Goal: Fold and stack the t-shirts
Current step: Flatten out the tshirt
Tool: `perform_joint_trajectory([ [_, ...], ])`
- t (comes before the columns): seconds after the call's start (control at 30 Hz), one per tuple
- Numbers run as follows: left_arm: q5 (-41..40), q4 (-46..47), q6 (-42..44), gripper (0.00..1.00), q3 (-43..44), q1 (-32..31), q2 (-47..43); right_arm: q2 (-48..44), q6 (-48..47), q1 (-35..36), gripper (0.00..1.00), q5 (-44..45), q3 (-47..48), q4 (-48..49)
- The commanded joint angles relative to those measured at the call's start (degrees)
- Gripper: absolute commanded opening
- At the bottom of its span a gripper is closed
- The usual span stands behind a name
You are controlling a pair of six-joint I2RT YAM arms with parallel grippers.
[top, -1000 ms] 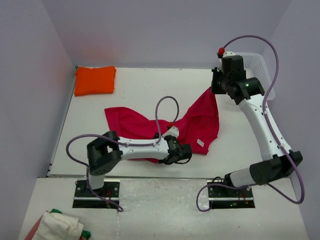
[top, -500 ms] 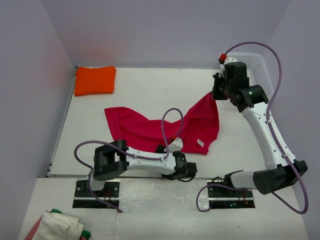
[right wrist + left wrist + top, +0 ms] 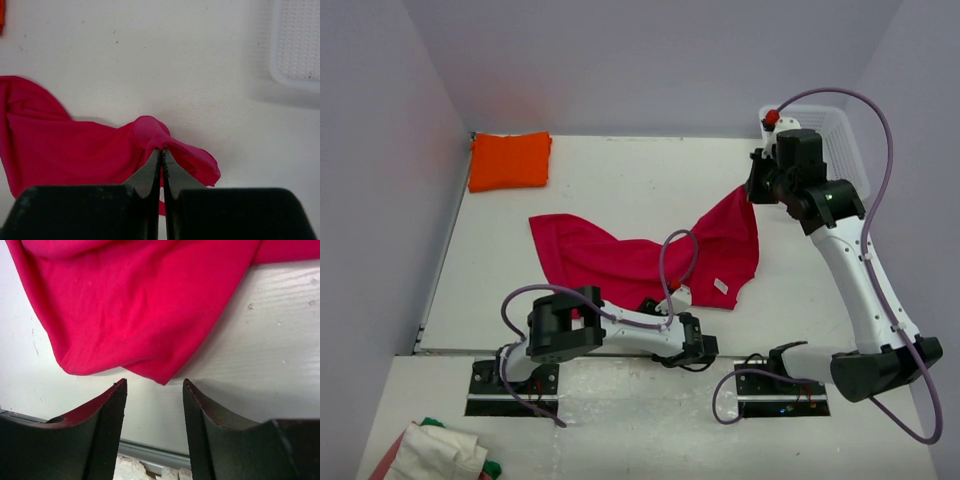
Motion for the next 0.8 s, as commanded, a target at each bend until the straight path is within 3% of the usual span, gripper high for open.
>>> perform_joint_trajectory([
  [0.0, -4.31, 0.83, -2.68, 0.49, -0.59, 1.38, 0.66, -1.6, 0.06, -0.01, 0.0, -1.0, -0.37, 2.39],
  [0.17, -4.75, 4.43, -1.09, 0.46, -2.97, 3.05, 0.31, -1.78, -0.12, -0.01, 0.0, -1.36, -0.8, 2.56],
  [0.27, -4.93, 5.76, 0.14, 0.38, -3.85, 4.02, 0.49, -2.04, -0.12, -0.01, 0.0, -1.53, -1.24, 2.92],
  [0.37, -5.1, 5.24, 0.32, 0.13, -3.5, 4.2, 0.05, -1.78, -0.03, 0.07, 0.0, -1.36, -0.9, 2.83],
  [0.4, -4.93, 4.97, 0.23, 0.0, -3.24, 4.11, -0.13, -1.52, 0.06, 0.07, 0.0, -1.36, -0.63, 2.66],
  [0.53, -4.75, -3.34, -3.27, 0.0, -0.08, 2.28, -1.18, -0.37, 0.06, 0.07, 0.0, -1.44, 0.42, 2.39],
  [0.6, -3.44, -3.47, 0.49, 0.0, 1.33, 0.87, -2.93, -0.11, 0.06, 0.07, 0.0, -1.53, 0.95, 2.3],
  [0.77, 5.53, -3.47, 2.43, 0.0, 1.16, -3.01, -17.07, 0.16, -0.29, -0.01, 0.0, -0.57, 1.74, 1.6],
])
